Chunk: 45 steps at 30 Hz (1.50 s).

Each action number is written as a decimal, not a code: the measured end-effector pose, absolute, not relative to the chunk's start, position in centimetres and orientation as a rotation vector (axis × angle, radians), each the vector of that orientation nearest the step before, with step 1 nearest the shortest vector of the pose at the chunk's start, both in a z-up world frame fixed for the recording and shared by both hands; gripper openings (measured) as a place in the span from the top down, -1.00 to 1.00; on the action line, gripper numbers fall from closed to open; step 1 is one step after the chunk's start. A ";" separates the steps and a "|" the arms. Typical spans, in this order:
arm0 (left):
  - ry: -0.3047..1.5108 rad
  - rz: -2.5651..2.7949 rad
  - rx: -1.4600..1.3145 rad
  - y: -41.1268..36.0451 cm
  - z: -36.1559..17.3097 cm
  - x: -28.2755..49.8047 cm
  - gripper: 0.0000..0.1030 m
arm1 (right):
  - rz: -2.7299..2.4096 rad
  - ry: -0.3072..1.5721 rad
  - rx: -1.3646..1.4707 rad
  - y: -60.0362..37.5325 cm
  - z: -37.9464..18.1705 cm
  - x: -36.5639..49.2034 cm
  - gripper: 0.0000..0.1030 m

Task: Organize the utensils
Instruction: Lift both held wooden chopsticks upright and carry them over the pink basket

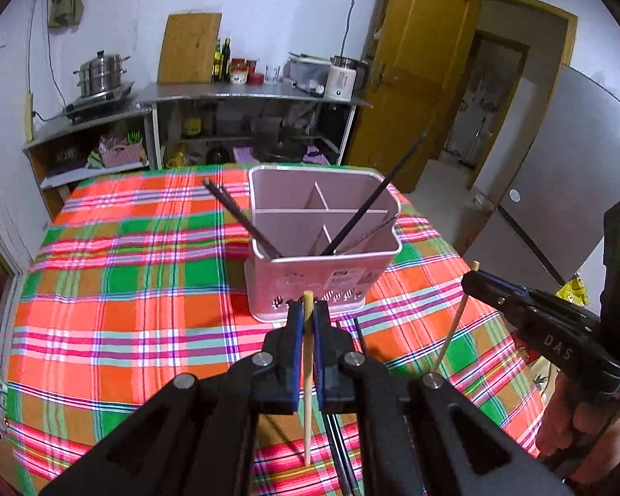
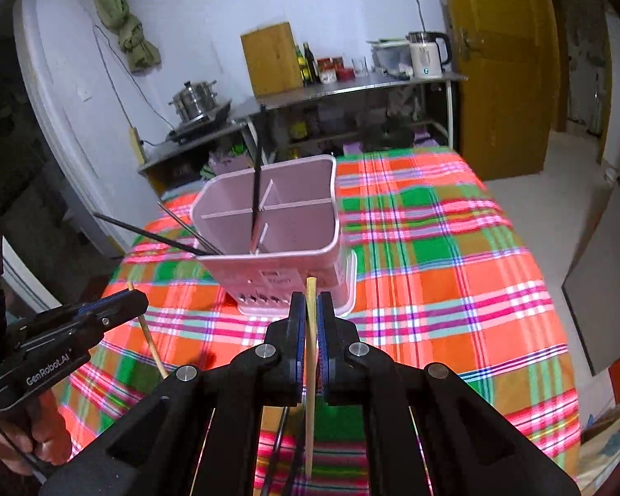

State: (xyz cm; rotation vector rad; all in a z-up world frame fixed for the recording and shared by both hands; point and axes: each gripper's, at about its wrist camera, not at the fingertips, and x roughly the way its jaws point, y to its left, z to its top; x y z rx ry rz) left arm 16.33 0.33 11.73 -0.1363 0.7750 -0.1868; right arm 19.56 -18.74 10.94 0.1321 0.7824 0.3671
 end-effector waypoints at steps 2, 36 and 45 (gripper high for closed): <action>0.762 -0.186 -0.132 0.4 12.3 16.0 0.89 | 0.369 0.766 0.134 -18.9 11.6 19.0 0.89; 0.762 -0.201 -0.123 1.9 15.2 14.5 0.89 | 0.429 0.604 0.122 -17.7 16.2 16.3 0.90; 0.701 -0.215 -0.157 2.8 19.0 16.9 0.89 | 0.448 0.545 0.149 -16.2 17.7 18.1 0.90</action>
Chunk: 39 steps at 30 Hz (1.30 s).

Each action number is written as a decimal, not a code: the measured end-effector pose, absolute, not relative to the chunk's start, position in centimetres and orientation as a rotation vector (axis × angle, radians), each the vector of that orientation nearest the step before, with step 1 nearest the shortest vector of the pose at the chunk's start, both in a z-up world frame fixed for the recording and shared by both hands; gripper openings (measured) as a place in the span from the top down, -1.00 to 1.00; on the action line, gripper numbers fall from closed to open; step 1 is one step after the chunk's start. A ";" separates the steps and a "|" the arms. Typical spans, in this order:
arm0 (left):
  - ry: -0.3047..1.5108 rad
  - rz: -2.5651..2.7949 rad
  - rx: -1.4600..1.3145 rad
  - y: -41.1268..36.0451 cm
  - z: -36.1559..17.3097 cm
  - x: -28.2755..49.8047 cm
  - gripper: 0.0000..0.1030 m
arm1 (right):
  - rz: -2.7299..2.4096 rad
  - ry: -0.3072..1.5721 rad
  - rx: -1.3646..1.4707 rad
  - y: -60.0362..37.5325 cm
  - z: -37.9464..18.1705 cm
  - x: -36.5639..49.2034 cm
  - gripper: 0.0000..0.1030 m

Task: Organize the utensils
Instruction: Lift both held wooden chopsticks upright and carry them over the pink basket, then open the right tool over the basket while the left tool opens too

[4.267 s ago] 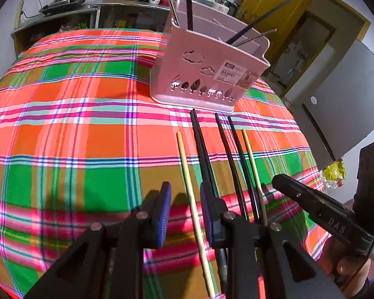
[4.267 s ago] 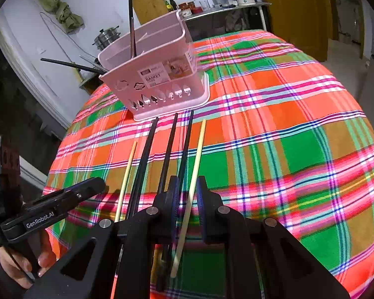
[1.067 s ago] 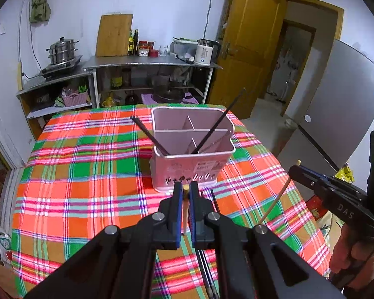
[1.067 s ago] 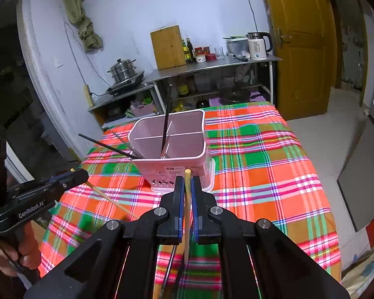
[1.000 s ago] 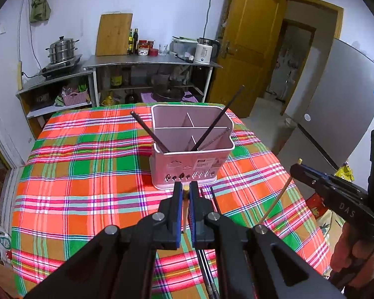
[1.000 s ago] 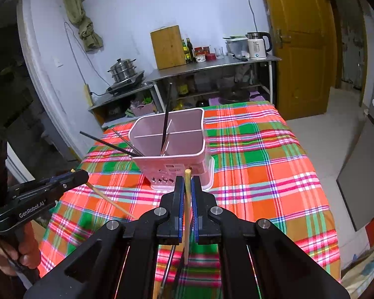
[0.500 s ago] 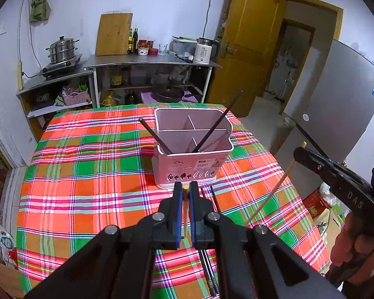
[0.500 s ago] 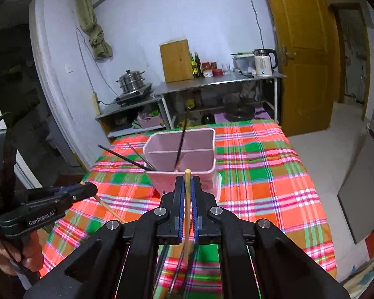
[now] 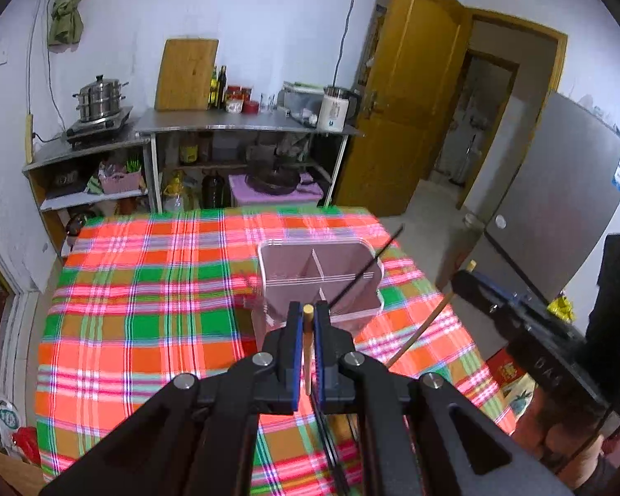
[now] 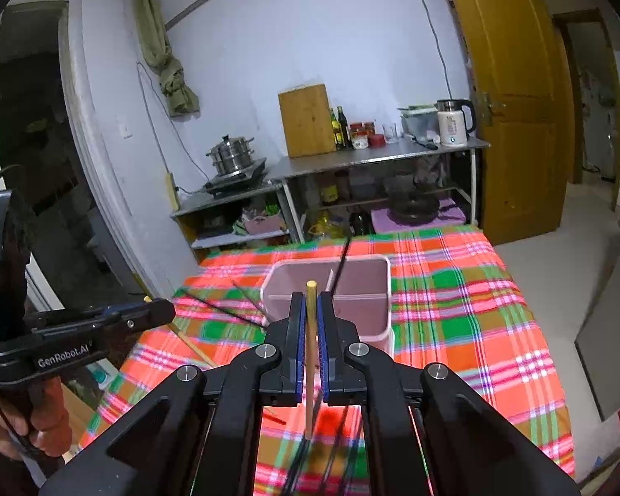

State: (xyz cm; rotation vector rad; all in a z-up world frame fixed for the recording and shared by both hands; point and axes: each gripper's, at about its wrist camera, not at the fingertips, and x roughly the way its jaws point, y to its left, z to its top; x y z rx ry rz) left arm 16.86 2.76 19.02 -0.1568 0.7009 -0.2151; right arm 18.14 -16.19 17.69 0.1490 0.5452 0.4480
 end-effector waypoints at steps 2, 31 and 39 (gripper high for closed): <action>0.677 -0.220 -0.164 3.0 20.1 17.2 0.89 | 0.451 0.526 0.154 -16.1 18.3 18.6 0.90; 0.711 -0.210 -0.211 4.4 18.0 23.4 0.89 | 0.422 0.474 0.214 -14.8 17.2 24.7 0.90; 0.735 -0.197 -0.219 4.7 16.6 23.5 0.86 | 0.428 0.554 0.212 -14.7 15.1 24.6 0.89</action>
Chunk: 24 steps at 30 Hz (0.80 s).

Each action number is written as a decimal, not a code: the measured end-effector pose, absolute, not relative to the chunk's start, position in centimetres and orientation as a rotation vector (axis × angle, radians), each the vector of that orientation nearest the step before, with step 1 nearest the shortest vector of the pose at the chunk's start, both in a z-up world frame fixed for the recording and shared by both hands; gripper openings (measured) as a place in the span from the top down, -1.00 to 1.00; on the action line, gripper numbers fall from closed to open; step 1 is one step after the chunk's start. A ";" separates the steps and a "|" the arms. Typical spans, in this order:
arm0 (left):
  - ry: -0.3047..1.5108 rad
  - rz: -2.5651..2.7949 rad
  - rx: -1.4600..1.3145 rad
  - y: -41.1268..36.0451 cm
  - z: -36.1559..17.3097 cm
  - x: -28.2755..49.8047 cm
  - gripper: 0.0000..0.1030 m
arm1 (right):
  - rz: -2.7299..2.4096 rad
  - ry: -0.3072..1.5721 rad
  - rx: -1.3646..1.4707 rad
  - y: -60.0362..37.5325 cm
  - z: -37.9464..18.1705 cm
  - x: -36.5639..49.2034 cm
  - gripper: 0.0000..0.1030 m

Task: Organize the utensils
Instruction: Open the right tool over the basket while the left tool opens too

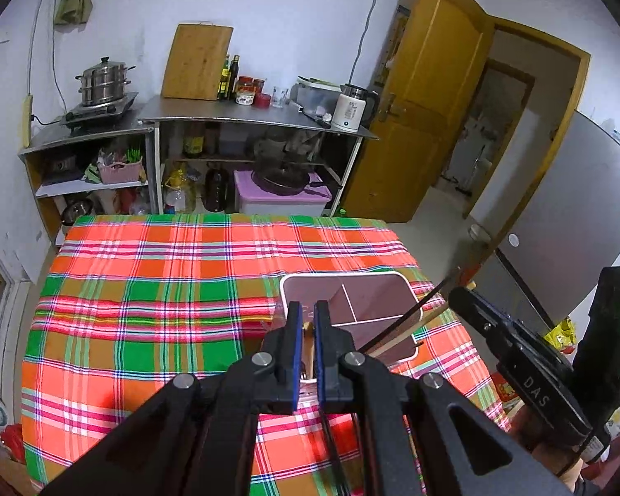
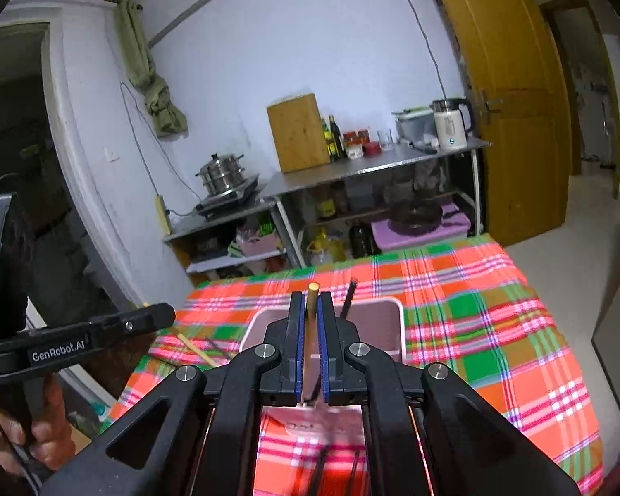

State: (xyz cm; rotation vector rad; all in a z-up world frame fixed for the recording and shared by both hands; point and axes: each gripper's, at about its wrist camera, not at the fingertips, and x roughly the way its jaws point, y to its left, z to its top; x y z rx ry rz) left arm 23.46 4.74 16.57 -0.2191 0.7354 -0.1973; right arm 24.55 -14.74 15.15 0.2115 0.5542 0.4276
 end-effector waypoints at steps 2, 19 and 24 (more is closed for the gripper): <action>0.732 -0.194 -0.224 4.8 16.6 23.2 0.75 | 0.423 0.560 0.205 -14.8 15.0 24.3 0.88; 0.655 -0.221 -0.202 3.6 16.6 16.2 0.36 | 0.411 0.564 0.169 -18.5 14.7 17.9 0.79; 0.717 -0.248 -0.187 2.2 13.1 14.1 0.36 | 0.401 0.631 0.167 -19.6 11.9 16.1 0.79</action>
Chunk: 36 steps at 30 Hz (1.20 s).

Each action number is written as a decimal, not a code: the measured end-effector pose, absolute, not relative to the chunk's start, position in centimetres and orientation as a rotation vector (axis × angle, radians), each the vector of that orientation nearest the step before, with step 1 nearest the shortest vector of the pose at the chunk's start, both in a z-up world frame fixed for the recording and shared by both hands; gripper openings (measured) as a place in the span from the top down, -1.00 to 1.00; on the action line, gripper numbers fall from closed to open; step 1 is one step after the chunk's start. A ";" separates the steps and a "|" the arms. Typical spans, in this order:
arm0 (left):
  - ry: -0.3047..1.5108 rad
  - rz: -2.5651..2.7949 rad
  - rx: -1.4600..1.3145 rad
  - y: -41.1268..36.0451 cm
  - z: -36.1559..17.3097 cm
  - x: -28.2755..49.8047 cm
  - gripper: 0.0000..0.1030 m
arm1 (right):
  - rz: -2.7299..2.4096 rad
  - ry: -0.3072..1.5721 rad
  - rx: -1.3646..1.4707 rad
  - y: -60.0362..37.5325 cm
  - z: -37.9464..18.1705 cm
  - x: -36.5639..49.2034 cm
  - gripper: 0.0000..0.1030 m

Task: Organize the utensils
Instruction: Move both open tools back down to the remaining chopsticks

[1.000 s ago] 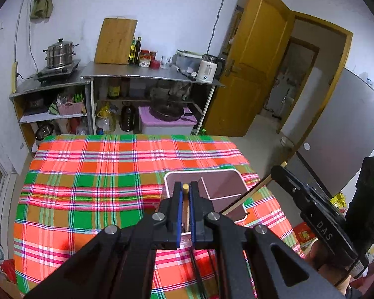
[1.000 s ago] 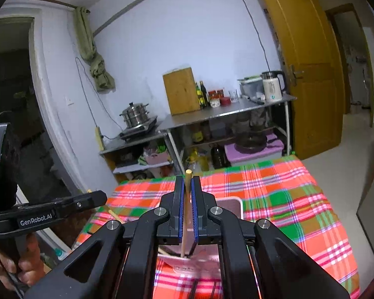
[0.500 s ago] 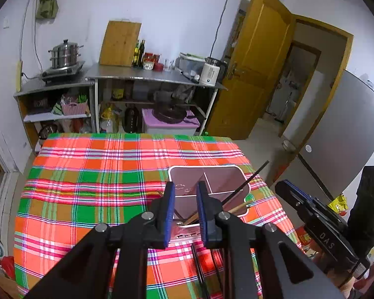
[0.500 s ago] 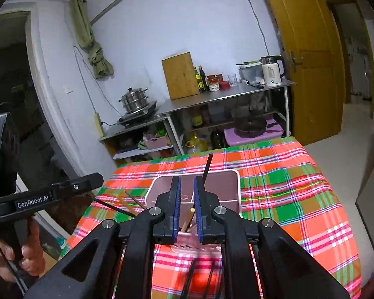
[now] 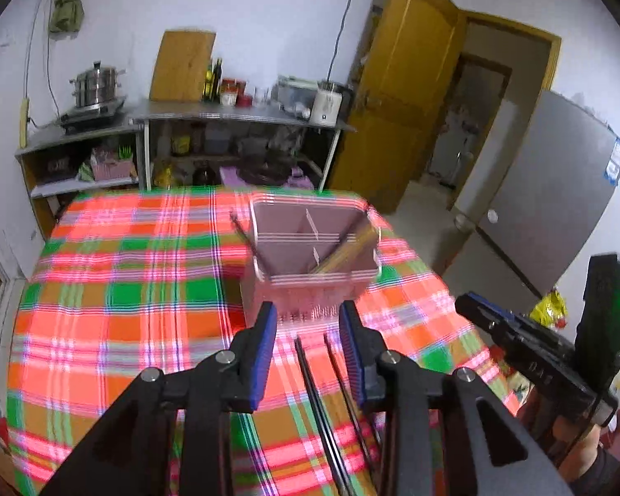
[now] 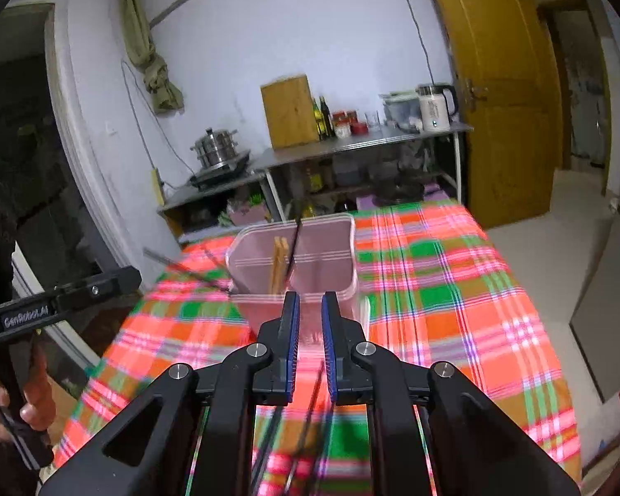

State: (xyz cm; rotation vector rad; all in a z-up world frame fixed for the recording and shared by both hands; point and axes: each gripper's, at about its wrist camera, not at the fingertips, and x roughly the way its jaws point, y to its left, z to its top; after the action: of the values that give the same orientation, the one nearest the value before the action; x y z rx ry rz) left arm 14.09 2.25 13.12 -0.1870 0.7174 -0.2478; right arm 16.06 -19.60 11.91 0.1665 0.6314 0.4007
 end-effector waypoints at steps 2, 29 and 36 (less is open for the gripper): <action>0.749 -0.251 -0.193 1.9 11.5 13.4 0.36 | 0.398 0.668 0.179 -20.0 10.8 15.5 0.79; 1.004 -0.238 -0.218 -1.5 -0.7 15.1 0.37 | 0.412 0.919 0.169 -19.1 1.3 15.1 0.79; 1.010 -0.214 -0.166 -2.9 -1.9 16.1 0.36 | 0.407 0.936 0.180 -19.4 0.5 15.5 0.79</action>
State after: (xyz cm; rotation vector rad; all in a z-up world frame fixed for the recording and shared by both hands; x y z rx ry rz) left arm 16.14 -2.94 -1.88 -0.1656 1.0101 -0.2138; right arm 15.49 -19.42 0.54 0.1798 0.9356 0.4073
